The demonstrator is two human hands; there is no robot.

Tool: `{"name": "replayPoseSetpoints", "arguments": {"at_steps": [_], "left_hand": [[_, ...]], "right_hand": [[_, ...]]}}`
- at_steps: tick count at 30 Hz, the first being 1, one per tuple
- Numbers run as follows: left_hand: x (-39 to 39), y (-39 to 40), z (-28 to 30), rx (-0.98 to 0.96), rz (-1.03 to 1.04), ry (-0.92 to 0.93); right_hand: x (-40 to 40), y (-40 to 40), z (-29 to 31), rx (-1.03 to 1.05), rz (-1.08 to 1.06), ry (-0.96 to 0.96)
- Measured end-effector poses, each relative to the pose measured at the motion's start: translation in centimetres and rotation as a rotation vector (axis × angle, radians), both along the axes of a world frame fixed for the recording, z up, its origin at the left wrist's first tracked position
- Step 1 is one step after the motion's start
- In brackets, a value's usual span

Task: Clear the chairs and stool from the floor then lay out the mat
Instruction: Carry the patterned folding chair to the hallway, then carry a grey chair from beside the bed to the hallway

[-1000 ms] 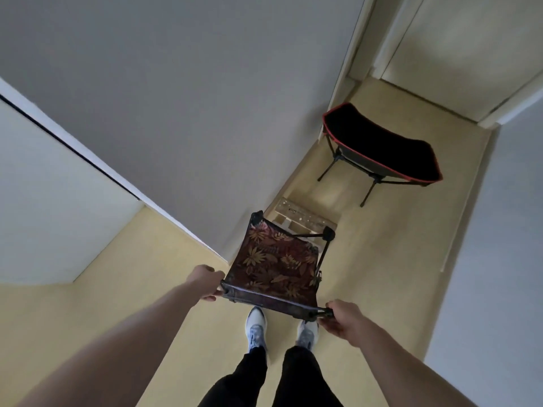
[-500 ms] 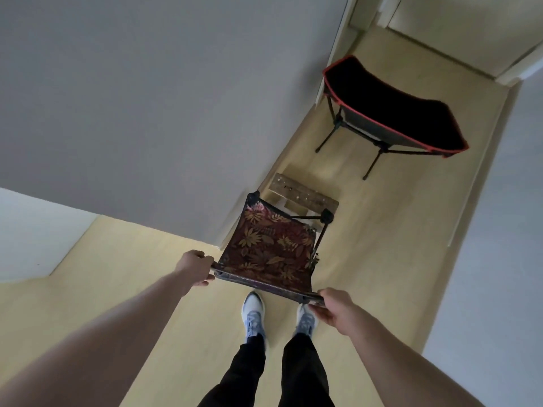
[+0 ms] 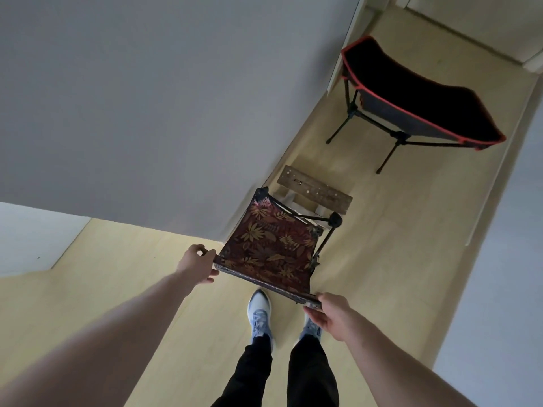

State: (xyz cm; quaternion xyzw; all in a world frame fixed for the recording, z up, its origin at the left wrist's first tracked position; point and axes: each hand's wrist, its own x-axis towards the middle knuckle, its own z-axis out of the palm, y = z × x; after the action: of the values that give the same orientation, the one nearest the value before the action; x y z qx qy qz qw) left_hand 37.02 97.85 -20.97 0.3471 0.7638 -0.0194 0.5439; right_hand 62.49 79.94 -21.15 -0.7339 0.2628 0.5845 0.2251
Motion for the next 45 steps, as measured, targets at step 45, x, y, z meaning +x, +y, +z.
{"name": "replayPoseSetpoints", "arguments": {"at_steps": [45], "left_hand": [[-12.8,-35.0,25.7,0.395,0.209,0.330]], "right_hand": [[-12.4,-1.1,28.2,0.693,2.065,-0.153]]}}
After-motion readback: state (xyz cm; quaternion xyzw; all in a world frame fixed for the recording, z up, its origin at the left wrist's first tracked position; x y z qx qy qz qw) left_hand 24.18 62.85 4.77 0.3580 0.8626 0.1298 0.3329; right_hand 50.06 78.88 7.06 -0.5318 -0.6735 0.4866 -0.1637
